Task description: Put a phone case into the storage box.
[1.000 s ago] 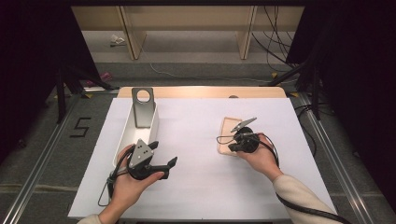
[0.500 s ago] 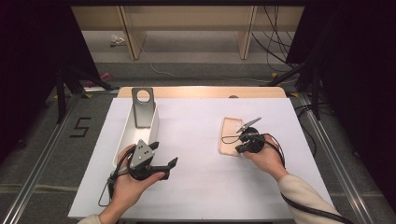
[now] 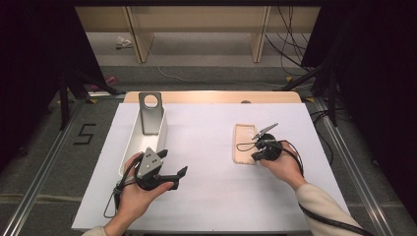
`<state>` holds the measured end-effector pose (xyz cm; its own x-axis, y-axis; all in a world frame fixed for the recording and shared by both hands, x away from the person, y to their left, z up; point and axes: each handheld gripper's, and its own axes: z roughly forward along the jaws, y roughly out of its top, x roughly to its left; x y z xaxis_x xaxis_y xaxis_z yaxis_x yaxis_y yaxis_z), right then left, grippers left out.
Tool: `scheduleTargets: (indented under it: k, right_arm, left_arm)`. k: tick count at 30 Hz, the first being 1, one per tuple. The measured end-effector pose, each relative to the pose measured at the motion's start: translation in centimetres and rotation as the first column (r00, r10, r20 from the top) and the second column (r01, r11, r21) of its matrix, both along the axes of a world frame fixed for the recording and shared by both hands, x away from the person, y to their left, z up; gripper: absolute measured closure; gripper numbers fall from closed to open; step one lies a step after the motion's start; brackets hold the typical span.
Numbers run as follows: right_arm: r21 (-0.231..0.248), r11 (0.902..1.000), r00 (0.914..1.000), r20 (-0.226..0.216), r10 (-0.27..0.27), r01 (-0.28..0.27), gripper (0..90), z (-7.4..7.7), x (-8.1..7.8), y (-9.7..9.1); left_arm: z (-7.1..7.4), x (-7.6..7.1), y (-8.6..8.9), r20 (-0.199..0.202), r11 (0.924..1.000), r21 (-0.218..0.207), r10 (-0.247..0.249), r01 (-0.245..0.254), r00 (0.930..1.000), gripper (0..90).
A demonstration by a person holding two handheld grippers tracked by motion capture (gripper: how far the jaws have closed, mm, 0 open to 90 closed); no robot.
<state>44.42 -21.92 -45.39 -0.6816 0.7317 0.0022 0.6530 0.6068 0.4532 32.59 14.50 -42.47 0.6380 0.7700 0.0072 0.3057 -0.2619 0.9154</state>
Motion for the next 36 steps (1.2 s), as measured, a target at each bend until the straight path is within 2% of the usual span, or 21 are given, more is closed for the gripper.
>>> scheduleTargets:
  k: [5, 21, 22, 26, 28, 32, 36]
  right_arm:
    - [-0.017, 0.9998, 1.0, 0.002, -0.003, 0.003, 90.0, 0.1, 0.0, -0.2]
    - [-0.023, 0.9997, 0.9999, 0.012, 0.001, -0.001, 90.0, 0.1, 0.1, -0.6]
    - [-0.022, 0.9997, 0.9999, 0.013, 0.002, -0.002, 87.9, 0.1, 0.1, -0.6]
    - [-0.015, 0.9991, 0.9971, 0.064, 0.041, -0.04, 70.5, 0.5, -0.3, -0.5]
    - [-0.013, 0.9985, 0.9919, 0.114, 0.055, -0.054, 58.5, 1.0, -0.5, -0.5]
    - [0.003, 0.9955, 0.9817, 0.166, 0.093, -0.095, 35.2, 1.7, -1.0, -0.4]
    - [0.053, 0.9921, 0.9737, 0.204, 0.101, -0.114, 24.4, 2.2, -1.8, -0.4]
  left_arm:
    - [0.0, 0.0, -0.1, -0.001, 1.0, 0.001, -0.002, 0.002, 1.0, 15.7]
    - [0.0, -0.1, -0.1, 0.001, 1.0, 0.006, -0.006, 0.006, 1.0, 15.7]
    - [0.0, -0.1, -0.1, 0.001, 1.0, 0.006, -0.006, 0.006, 1.0, 15.7]
    - [0.0, 0.0, -0.1, 0.001, 1.0, 0.004, -0.005, 0.005, 1.0, 15.7]
    - [0.0, 0.0, -0.1, 0.001, 1.0, 0.004, -0.005, 0.005, 1.0, 15.7]
    - [0.0, -0.1, -0.1, 0.001, 1.0, 0.006, -0.007, 0.007, 1.0, 15.7]
    - [0.0, -0.1, -0.1, -0.001, 1.0, 0.004, -0.007, 0.007, 1.0, 15.7]
